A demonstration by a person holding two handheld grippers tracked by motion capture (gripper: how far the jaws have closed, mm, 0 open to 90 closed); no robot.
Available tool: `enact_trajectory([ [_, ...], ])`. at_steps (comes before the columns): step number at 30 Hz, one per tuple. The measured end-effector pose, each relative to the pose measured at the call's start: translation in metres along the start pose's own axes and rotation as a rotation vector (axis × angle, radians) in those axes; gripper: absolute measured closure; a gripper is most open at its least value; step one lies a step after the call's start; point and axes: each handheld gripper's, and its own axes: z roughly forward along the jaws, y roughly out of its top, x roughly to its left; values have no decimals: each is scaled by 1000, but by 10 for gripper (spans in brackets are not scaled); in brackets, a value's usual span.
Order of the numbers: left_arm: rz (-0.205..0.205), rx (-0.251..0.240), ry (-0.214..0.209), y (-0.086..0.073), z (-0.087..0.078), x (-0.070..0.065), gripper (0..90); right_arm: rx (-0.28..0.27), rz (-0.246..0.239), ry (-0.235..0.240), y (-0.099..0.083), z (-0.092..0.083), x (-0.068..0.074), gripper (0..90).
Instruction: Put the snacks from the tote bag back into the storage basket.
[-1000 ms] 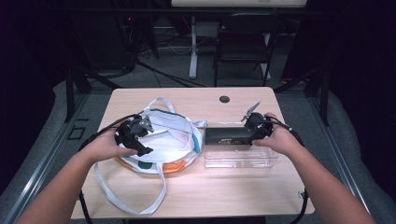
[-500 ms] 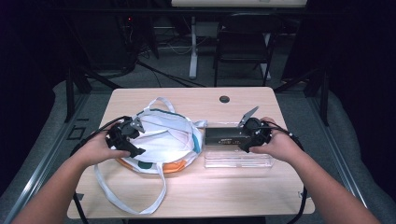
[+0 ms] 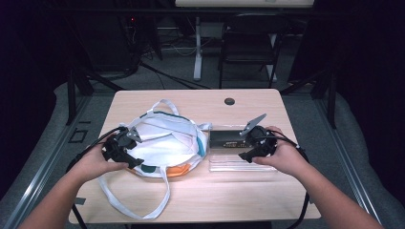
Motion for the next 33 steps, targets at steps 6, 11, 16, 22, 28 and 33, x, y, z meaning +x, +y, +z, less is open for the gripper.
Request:
enact_trajectory([
  [6, -34, -1, 11, -11, 2, -5, 349, -24, 7, 15, -3, 0, 13, 442],
  [11, -75, -16, -7, -19, 6, -10, 354, -23, -2, 20, -8, 5, 25, 441],
  [16, -84, -21, -5, -24, 10, -16, 356, -51, 15, 46, -13, 10, 34, 442],
  [22, -119, -52, -11, -31, 19, -23, 360, -92, 21, 62, -20, 19, 49, 449],
  [28, -145, -88, -16, -34, 32, -30, 364, -110, 22, 75, -25, 32, 61, 451],
  [33, -181, -130, -9, -36, 40, -35, 368, -132, 38, 83, -28, 40, 67, 458],
])
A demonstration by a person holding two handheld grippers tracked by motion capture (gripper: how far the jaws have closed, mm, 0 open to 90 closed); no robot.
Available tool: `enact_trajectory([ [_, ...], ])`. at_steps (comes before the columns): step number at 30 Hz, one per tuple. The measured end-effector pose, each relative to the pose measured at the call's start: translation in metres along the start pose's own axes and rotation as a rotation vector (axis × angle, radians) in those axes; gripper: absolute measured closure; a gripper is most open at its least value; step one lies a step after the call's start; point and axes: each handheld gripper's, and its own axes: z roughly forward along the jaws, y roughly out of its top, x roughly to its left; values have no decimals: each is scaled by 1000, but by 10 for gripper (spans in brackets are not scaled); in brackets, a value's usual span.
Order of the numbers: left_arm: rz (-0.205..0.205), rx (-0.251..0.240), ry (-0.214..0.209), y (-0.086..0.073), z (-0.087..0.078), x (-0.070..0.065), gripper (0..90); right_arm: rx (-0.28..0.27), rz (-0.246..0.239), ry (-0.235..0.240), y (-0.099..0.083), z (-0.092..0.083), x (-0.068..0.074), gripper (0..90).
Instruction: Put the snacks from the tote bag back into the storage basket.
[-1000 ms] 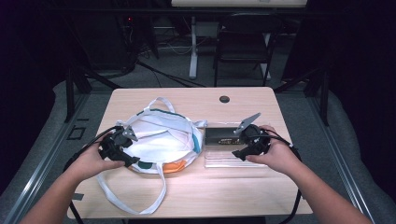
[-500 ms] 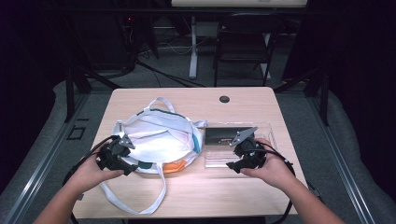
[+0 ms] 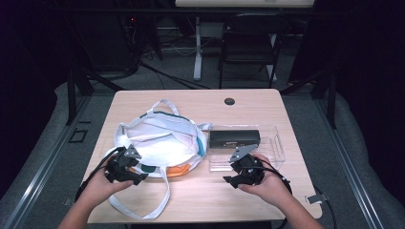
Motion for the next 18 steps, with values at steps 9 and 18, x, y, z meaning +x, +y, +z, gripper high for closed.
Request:
enact_trajectory([
  [9, -62, -109, -17, -3, -6, -5, 372, -35, 4, -5, -5, 9, 13, 514],
  [18, -64, -95, 19, -7, -7, -10, 373, -70, 35, 4, -10, 17, 20, 546],
])
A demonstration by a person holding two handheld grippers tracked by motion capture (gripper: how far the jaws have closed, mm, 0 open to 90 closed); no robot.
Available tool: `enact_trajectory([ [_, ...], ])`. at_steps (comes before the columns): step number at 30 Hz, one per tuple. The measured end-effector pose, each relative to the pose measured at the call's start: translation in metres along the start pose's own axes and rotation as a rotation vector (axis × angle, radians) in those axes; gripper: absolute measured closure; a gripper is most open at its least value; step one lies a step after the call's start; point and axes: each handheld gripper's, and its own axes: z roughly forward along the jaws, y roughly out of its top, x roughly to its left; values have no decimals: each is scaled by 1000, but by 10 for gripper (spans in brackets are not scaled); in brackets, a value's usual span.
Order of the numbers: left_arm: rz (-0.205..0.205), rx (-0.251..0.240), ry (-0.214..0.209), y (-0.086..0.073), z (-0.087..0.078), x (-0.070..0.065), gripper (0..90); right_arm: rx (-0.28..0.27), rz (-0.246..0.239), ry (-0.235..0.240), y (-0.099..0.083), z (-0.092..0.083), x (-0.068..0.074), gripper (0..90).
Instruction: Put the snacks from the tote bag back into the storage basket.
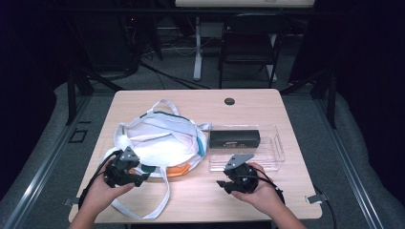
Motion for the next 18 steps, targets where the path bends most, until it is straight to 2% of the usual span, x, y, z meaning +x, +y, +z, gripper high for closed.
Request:
enact_trajectory([
  [5, -15, -23, -4, -6, 2, 0, 380, -29, 19, 5, -3, 1, 4, 555],
  [8, -18, -14, -11, -9, 4, 0, 380, -47, 18, -10, -6, 2, 6, 555],
  [11, -23, -13, -7, -12, 5, 0, 380, -58, 69, 16, -9, 4, 5, 547],
  [18, -35, -21, -2, -16, 5, 3, 380, -96, 107, 24, -14, 5, 0, 539],
])
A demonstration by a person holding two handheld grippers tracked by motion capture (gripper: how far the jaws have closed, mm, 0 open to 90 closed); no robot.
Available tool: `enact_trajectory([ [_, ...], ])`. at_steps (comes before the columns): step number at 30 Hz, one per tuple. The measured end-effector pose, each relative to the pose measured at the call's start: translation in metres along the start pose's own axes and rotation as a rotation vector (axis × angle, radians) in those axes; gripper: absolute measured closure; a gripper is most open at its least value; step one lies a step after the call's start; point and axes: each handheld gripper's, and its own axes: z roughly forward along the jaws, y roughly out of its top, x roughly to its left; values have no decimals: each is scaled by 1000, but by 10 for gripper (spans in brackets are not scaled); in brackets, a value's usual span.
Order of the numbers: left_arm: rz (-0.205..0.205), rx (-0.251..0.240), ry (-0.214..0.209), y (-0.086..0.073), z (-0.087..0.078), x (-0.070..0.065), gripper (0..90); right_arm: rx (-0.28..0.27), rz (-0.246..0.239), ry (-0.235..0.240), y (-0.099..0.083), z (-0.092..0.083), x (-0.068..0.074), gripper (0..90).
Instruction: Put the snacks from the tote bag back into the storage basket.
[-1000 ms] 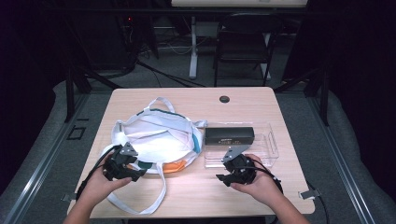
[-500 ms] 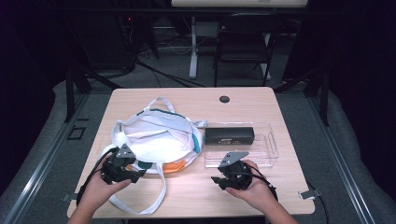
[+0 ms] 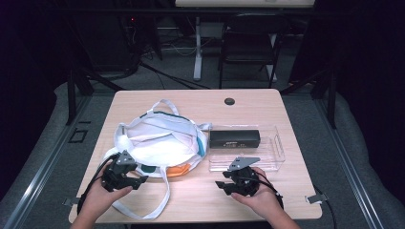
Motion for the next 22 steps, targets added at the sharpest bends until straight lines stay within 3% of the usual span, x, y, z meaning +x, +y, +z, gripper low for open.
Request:
enact_trajectory([
  [9, -4, 0, 0, -1, 3, 0, 380, 17, -4, -1, -4, 6, -1, 534],
  [22, 0, -9, 11, -2, 2, 1, 379, 25, -53, -9, -6, 11, 2, 499],
])
